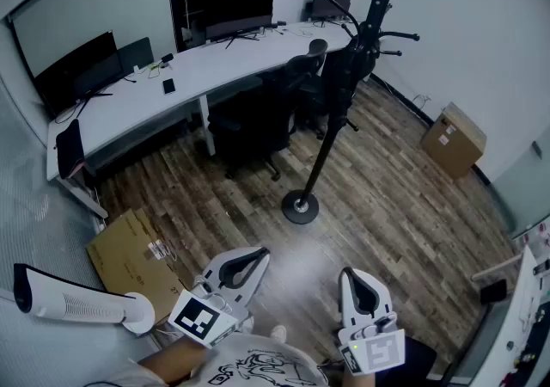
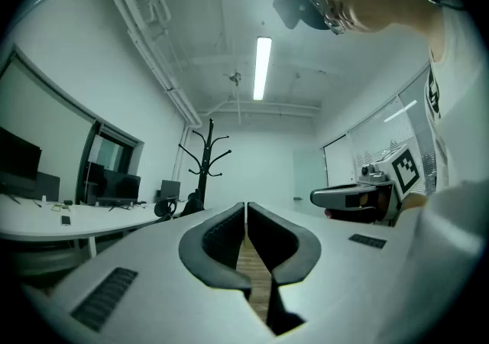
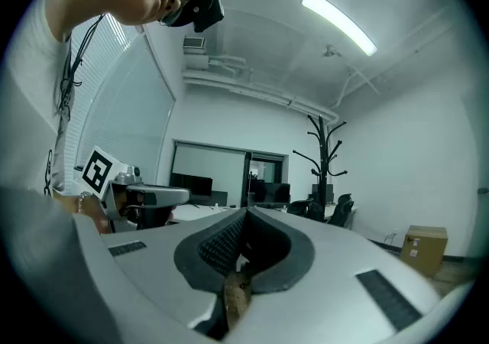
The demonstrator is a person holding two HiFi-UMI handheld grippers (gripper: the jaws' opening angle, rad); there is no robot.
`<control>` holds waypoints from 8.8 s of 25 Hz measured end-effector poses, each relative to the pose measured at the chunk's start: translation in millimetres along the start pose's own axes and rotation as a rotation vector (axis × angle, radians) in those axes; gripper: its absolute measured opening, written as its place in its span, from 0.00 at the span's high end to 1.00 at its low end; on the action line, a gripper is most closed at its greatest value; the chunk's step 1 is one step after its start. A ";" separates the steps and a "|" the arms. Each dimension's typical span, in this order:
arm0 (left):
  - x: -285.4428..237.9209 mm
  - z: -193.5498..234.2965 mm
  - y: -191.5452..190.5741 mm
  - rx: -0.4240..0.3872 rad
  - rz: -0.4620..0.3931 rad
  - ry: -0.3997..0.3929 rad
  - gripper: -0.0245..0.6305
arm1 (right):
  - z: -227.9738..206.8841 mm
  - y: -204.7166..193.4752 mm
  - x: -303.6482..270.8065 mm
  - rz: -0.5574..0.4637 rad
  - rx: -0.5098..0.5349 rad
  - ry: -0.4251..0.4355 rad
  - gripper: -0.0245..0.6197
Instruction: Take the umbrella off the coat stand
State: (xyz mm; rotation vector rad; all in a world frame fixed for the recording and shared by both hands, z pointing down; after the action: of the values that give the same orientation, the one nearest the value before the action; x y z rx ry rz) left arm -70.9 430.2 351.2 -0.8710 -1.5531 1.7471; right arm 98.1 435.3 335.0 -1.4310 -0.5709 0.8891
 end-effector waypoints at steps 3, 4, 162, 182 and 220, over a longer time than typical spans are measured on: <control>-2.3 6.1 2.9 0.001 -0.003 0.000 0.92 | -0.2 3.9 -6.7 -0.005 0.003 -0.006 0.95; -2.1 8.8 3.3 0.001 -0.004 -0.001 0.92 | 0.8 4.9 -9.4 -0.008 0.004 -0.007 0.95; -677.9 301.7 100.4 -0.192 0.137 -0.706 0.79 | -427.2 -17.7 -594.8 0.153 -0.049 -0.048 0.57; -677.9 298.5 102.8 -0.229 0.106 -0.761 0.93 | -424.9 -12.5 -603.1 0.145 -0.030 -0.011 0.73; -620.9 283.5 136.5 -0.153 0.011 -0.802 0.93 | -392.9 33.3 -567.5 0.008 0.055 0.017 0.73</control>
State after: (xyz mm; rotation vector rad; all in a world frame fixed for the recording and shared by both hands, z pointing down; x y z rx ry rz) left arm 53.1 -250.9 279.2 -0.2209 -2.1946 2.1425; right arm 80.4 -254.9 362.2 -1.3905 -0.5242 0.8912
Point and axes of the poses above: the fingertips, and each gripper's own axes: x backward along the fingers, z to its left, y out of its top, the point moved 3 cm from there along x, backward along the fingers, and after that the axes turned 7 degrees about z, right-handed, at the moved point
